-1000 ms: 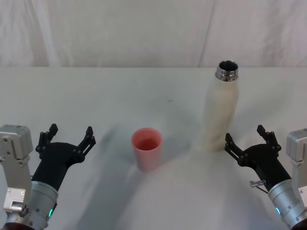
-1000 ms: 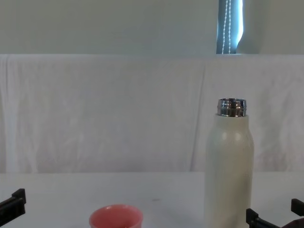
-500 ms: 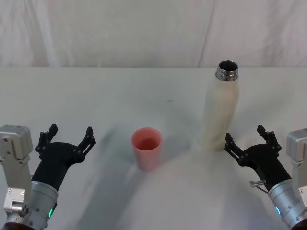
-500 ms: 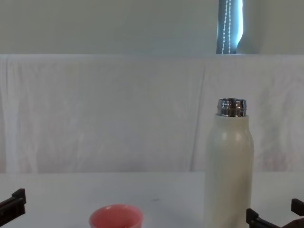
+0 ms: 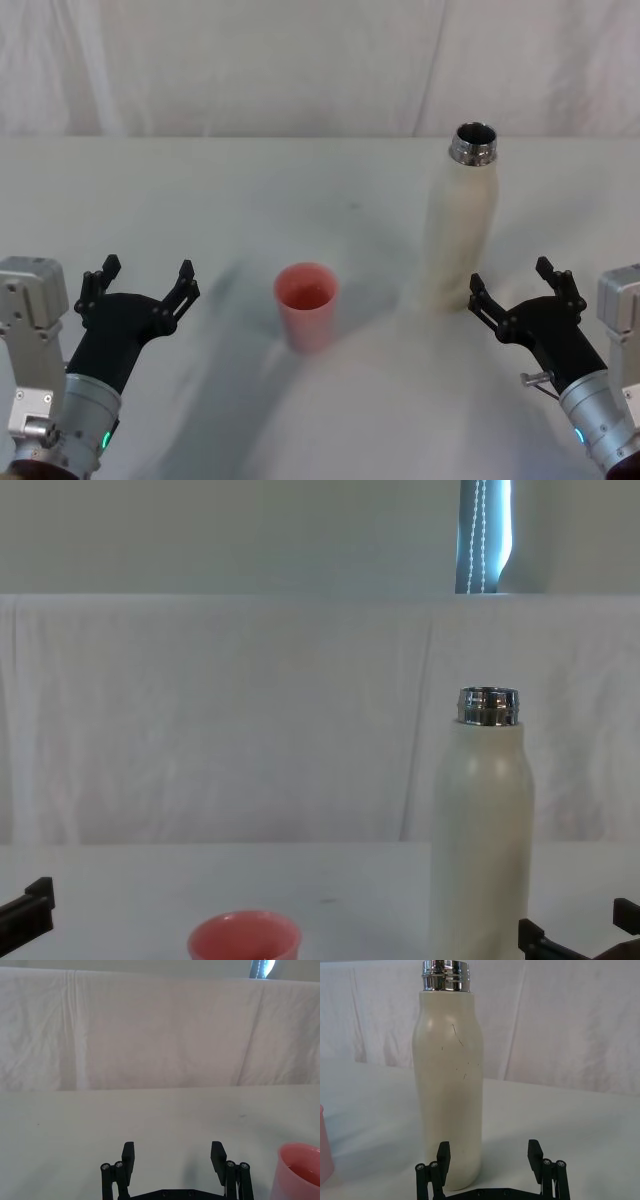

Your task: Grasp the thermos with one hand and pour water into the cup lid.

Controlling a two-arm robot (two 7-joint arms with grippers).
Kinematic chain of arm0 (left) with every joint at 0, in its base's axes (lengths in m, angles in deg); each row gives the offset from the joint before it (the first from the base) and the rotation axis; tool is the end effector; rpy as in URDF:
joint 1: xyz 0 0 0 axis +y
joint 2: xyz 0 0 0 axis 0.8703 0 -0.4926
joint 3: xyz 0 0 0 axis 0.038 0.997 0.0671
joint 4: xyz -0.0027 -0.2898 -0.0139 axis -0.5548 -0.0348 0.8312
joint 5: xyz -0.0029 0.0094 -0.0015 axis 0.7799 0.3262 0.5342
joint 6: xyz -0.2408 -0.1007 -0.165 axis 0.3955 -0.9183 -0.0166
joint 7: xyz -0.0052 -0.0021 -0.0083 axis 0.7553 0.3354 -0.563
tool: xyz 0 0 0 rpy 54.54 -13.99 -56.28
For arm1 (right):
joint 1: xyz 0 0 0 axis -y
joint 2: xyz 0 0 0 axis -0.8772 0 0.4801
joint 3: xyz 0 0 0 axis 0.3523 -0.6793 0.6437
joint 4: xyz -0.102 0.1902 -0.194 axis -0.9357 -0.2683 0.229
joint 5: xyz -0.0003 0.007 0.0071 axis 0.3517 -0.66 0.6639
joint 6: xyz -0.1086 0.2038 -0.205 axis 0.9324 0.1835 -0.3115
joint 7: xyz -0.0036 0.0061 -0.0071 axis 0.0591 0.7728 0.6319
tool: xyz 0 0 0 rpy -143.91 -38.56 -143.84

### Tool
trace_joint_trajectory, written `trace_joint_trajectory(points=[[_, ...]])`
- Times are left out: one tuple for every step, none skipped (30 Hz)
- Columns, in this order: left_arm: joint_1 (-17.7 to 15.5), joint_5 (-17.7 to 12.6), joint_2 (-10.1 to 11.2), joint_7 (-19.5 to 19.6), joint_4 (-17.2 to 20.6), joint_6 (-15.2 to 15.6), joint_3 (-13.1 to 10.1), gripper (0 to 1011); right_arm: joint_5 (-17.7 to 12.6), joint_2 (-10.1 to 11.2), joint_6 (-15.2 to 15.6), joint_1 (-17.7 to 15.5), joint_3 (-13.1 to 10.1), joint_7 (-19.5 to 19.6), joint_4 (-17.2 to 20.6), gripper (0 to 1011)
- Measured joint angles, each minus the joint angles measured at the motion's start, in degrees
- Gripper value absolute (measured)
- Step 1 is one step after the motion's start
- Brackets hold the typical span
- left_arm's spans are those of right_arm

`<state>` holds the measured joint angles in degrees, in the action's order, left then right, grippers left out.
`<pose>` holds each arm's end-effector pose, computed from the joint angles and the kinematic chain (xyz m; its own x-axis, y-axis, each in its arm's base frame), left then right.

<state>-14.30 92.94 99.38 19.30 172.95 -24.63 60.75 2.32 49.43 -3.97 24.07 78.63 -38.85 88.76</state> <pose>0.2530 0.0374 -0.2853 0.1244 0.9917 -0.0328 -0.9921 0.1239 -0.0175 0.2984 0.0227 -0.3264 0.3291 -0.9439 0.0287 0.9430 0.3301 0.0416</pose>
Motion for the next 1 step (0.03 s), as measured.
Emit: trace_joint_trajectory(points=[[0.0, 0.0, 0.0, 0.0, 0.0, 0.0, 0.0, 1001, 0.0, 0.0, 0.0, 0.0, 0.0, 0.0, 0.0, 1000]])
